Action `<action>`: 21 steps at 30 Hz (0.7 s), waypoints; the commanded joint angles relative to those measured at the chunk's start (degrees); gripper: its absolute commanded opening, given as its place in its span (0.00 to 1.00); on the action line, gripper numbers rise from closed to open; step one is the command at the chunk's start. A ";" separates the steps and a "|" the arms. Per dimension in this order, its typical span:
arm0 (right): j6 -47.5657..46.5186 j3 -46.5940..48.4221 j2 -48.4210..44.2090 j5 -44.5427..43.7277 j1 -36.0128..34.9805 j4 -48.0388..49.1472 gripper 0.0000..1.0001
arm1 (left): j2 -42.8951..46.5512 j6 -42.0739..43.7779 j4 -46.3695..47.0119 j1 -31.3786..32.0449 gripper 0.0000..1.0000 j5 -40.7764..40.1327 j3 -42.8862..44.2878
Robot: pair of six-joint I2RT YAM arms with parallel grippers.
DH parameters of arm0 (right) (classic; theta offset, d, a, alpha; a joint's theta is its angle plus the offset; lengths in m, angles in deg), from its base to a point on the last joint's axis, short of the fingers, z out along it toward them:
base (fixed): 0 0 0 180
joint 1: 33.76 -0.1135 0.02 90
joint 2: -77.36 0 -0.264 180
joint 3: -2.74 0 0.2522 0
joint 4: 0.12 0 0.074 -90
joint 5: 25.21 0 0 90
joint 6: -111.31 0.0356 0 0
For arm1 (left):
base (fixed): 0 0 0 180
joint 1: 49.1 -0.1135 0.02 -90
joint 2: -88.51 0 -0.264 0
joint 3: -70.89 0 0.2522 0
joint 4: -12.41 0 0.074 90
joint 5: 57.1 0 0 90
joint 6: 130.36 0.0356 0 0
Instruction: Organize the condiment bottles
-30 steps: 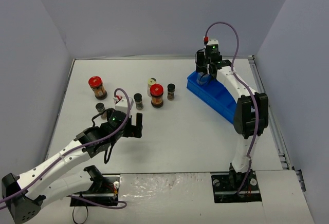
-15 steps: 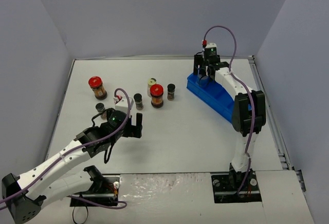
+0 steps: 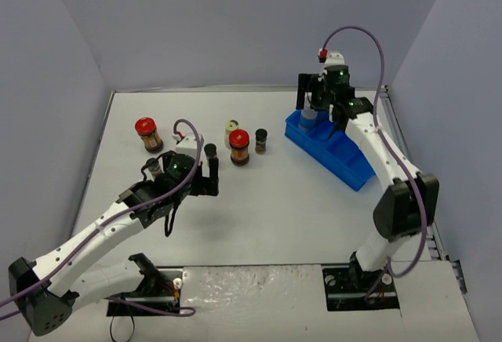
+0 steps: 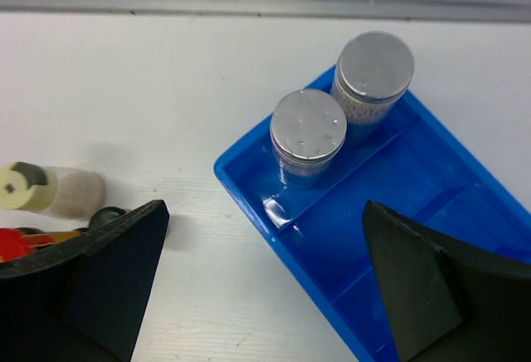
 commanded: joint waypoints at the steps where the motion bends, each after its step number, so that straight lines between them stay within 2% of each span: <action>1: -1.83 -4.34 -11.05 2.83 -3.60 1.37 1.00 | -2.40 0.03 1.49 -5.38 0.97 1.02 5.99; 7: -4.03 -7.07 -12.43 4.25 -11.14 1.70 1.00 | -1.47 2.14 -0.21 -11.62 0.97 1.81 8.21; 13: -6.91 -4.74 -6.20 6.55 -18.26 3.64 1.00 | 2.31 6.03 -2.81 -20.64 0.97 2.38 6.50; 19: -9.81 -2.20 1.84 9.85 -21.00 7.70 1.00 | 9.45 7.53 -3.40 -29.08 0.97 6.44 1.27; 21: -10.45 -0.84 5.02 9.69 -21.96 7.78 1.00 | 11.36 7.92 -4.03 -29.97 0.97 7.48 -0.25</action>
